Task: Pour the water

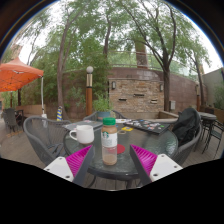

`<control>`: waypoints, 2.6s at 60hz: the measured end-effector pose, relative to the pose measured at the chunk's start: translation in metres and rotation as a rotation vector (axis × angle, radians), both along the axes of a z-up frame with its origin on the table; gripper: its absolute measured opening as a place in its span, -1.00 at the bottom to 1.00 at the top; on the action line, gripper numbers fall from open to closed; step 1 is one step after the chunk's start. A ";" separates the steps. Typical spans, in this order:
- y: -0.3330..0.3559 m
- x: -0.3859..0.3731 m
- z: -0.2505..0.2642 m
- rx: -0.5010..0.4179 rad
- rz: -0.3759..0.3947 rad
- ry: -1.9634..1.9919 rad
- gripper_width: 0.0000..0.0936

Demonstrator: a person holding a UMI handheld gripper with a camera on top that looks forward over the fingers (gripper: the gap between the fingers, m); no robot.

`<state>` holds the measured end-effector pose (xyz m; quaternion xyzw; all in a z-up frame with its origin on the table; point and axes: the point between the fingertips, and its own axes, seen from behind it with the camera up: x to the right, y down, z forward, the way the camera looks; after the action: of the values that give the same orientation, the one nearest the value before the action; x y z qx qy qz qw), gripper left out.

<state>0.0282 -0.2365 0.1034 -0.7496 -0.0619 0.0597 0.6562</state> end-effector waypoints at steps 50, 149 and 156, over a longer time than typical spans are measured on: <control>0.140 -0.036 -0.040 0.005 -0.173 0.063 -0.19; 0.202 -0.059 0.105 0.231 0.028 -0.350 -0.37; 0.206 -0.049 0.031 0.077 0.063 0.025 -0.37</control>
<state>-0.0209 -0.0306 0.1348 -0.7207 -0.0796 0.0875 0.6831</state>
